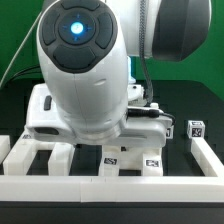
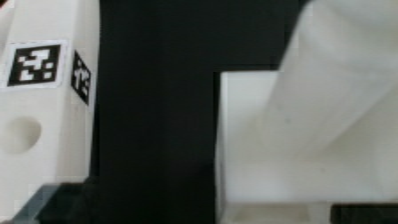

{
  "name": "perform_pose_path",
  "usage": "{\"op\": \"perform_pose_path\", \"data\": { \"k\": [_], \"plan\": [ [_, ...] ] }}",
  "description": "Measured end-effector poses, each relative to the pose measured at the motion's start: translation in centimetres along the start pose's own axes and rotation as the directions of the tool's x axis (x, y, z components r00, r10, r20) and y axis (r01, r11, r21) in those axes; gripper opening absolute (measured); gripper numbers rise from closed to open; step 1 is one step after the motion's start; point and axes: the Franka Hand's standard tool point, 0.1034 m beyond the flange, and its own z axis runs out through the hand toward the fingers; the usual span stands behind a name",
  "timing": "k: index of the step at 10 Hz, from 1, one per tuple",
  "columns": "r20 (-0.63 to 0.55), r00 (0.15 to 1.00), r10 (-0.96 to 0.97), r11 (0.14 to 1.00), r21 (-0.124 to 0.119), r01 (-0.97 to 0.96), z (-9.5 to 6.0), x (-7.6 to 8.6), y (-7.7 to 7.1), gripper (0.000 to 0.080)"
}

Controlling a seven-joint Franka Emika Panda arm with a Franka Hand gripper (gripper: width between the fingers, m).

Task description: Assemble chair

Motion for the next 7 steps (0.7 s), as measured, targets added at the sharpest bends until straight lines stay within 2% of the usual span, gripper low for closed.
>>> {"op": "perform_pose_path", "data": {
  "k": [3, 4, 6, 7],
  "plan": [
    [-0.003, 1.0, 0.001, 1.0, 0.001, -0.001, -0.1, 0.1, 0.2, 0.0649],
    [-0.059, 0.998, -0.009, 1.0, 0.003, 0.009, -1.4, 0.9, 0.8, 0.0649],
    [-0.128, 0.991, -0.048, 0.999, 0.008, 0.05, -4.0, 0.9, 1.7, 0.0649],
    [-0.235, 0.971, -0.049, 0.999, -0.001, 0.05, -6.0, 2.6, 1.8, 0.0649]
  ]
}}
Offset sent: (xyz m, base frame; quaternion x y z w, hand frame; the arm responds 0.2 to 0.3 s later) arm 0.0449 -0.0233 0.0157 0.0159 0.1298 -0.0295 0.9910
